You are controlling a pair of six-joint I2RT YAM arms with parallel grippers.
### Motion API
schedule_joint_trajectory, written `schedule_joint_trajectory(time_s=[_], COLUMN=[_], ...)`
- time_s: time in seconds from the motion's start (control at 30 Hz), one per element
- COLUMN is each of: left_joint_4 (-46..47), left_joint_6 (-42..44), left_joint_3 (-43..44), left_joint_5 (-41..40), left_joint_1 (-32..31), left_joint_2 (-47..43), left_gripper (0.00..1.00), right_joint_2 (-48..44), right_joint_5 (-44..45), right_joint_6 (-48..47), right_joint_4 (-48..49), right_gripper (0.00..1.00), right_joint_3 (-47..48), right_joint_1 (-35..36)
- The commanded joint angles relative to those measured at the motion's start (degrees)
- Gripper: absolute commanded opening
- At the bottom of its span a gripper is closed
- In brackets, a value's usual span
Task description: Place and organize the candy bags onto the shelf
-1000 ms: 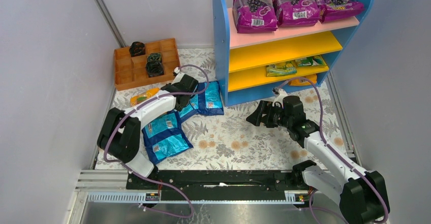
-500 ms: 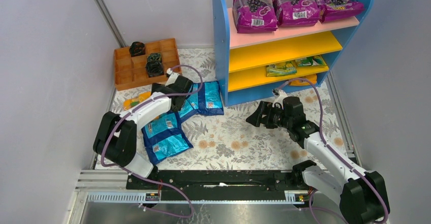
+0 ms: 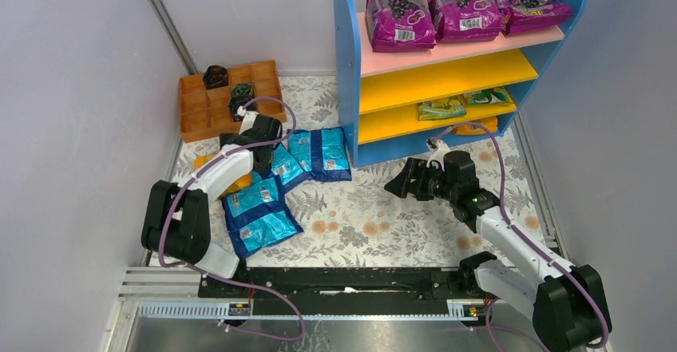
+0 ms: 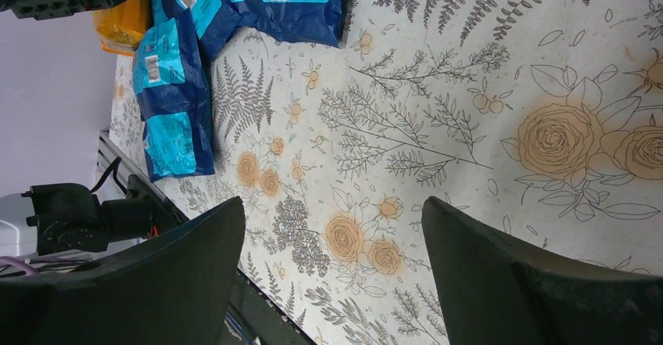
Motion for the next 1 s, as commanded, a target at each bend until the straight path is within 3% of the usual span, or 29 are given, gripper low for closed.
schedule_joint_trajectory(time_s=[0.0,0.17,0.47,0.8,0.83,0.9,0.97], left_joint_4=[1.4,1.47,1.98,2.96,2.71,2.3,1.38], left_joint_6=[-1.47,-0.9,-1.03,-2.1,-2.28,-2.64,-3.01], left_joint_3=[-0.43,-0.15,-0.01,-0.91,-0.86,-0.81,-0.36], left_joint_5=[1.73,2.98,0.58,-1.08,-0.63,0.07,0.67], left_joint_1=[2.77,3.35,3.35,3.34,3.35,3.39,3.69], left_joint_2=[1.04,0.88,-4.29,-9.43,-9.26,-8.55,-7.28], left_gripper=[0.89,0.49,0.0,0.03,0.18,0.61,0.85], right_joint_2=[0.16,1.89,1.67,2.26,2.14,2.11,2.09], right_joint_5=[-1.82,-2.89,-2.85,-3.55,-3.53,-3.58,-3.6], right_joint_6=[1.33,1.29,1.26,2.45,2.46,2.35,2.18], right_joint_4=[3.87,4.28,3.48,3.9,3.98,4.18,4.4], right_gripper=[0.9,0.89,0.89,0.89,0.89,0.89,0.89], right_joint_3=[-1.25,-0.57,0.63,0.2,0.2,0.16,0.07], right_joint_1=[0.03,0.03,0.03,0.03,0.03,0.03,0.03])
